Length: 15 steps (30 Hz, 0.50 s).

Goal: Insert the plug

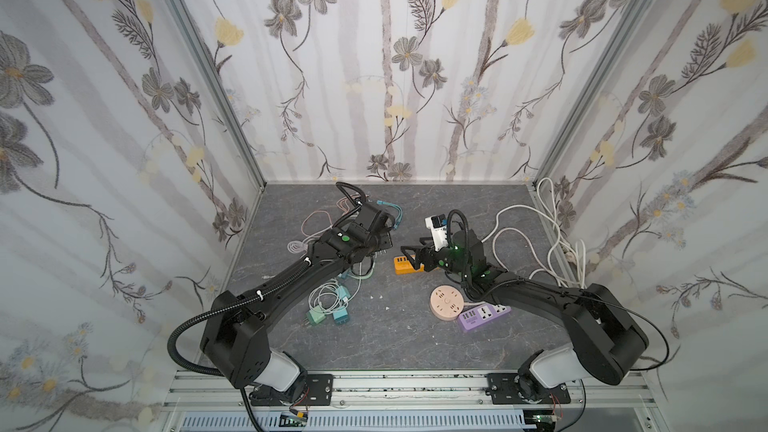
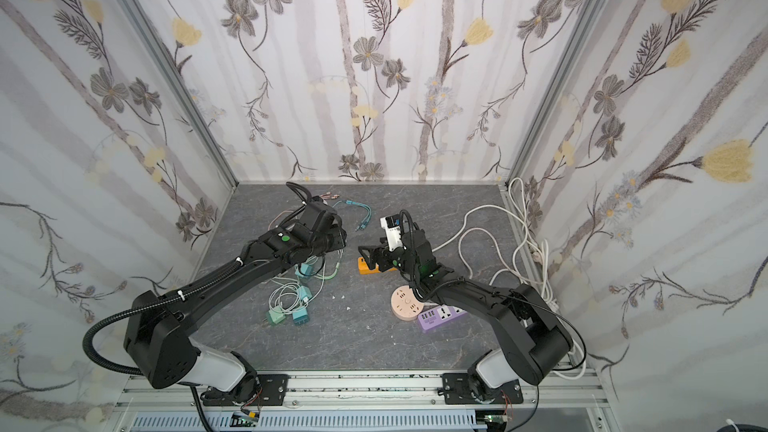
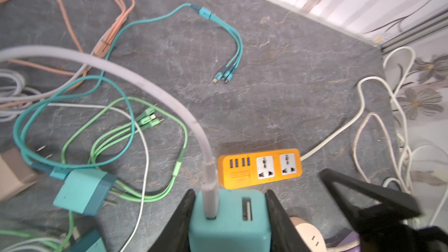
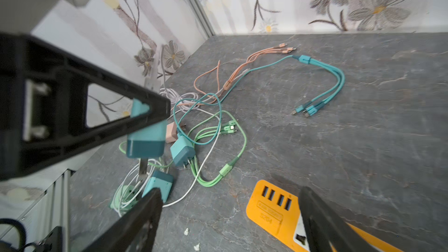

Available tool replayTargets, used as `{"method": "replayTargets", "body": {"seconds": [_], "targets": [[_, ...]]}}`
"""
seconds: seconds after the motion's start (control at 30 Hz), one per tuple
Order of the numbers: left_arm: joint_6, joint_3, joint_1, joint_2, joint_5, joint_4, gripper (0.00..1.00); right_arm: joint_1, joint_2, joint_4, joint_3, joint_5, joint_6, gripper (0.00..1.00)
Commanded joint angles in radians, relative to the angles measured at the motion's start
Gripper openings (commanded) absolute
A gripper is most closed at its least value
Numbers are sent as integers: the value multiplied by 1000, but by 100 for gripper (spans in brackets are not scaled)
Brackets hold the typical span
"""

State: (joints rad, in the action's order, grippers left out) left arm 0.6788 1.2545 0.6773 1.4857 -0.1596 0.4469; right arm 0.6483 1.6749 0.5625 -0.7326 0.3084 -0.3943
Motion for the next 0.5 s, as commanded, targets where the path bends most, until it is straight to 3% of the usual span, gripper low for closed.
{"method": "replayTargets", "body": {"seconds": [0.0, 0.47], "targets": [[-43, 32, 8, 2, 3, -53, 27, 8, 41, 161, -32, 131, -59, 85], [-62, 50, 10, 1, 25, -60, 29, 25, 182, 363, -124, 161, -69, 74]]}}
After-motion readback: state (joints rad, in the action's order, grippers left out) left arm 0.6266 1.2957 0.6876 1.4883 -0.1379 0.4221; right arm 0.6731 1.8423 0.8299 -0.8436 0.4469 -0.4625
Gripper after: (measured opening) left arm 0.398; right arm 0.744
